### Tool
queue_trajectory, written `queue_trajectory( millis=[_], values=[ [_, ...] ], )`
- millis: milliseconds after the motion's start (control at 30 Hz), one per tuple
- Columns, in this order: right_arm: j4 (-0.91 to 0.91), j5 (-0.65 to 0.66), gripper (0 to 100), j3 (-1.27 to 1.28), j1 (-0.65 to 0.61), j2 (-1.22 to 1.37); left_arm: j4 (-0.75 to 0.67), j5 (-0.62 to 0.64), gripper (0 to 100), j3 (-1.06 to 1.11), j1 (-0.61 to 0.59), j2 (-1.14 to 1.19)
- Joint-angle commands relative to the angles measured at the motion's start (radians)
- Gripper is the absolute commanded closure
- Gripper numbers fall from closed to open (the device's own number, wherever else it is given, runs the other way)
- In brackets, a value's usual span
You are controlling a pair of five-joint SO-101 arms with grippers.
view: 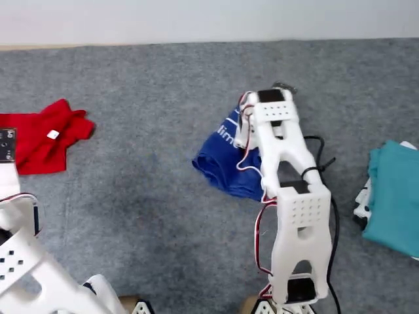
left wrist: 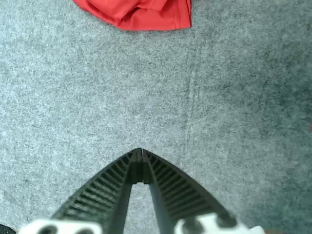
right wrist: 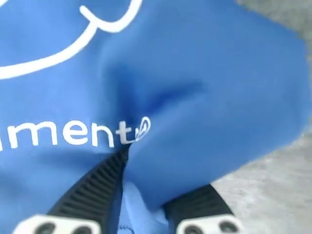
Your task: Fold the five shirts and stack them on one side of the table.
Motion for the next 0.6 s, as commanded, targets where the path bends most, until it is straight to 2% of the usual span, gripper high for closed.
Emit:
queue_trajectory(
  millis=[0,200,300,433,567],
  values=[
    [0.102,0.132,99.0,-0.026,0.068,-0.145,0.002,-0.008,100,-0.004,0.005,-0.012],
    [0.234,0.295,99.0,-0.026,0.182,-0.282,0.006,-0.005,100,-0.004,0.003,-0.014],
    [0.242,0.399,99.0,-0.014,0.245,-0.354,0.006,-0.005,100,-0.004,0.003,-0.014],
    [0.242,0.6,99.0,-0.011,0.337,-0.449,0.006,-0.005,100,-0.004,0.003,-0.014],
    [0.242,0.671,99.0,-0.009,0.414,-0.51,0.006,-0.005,100,-0.004,0.003,-0.014]
  ],
)
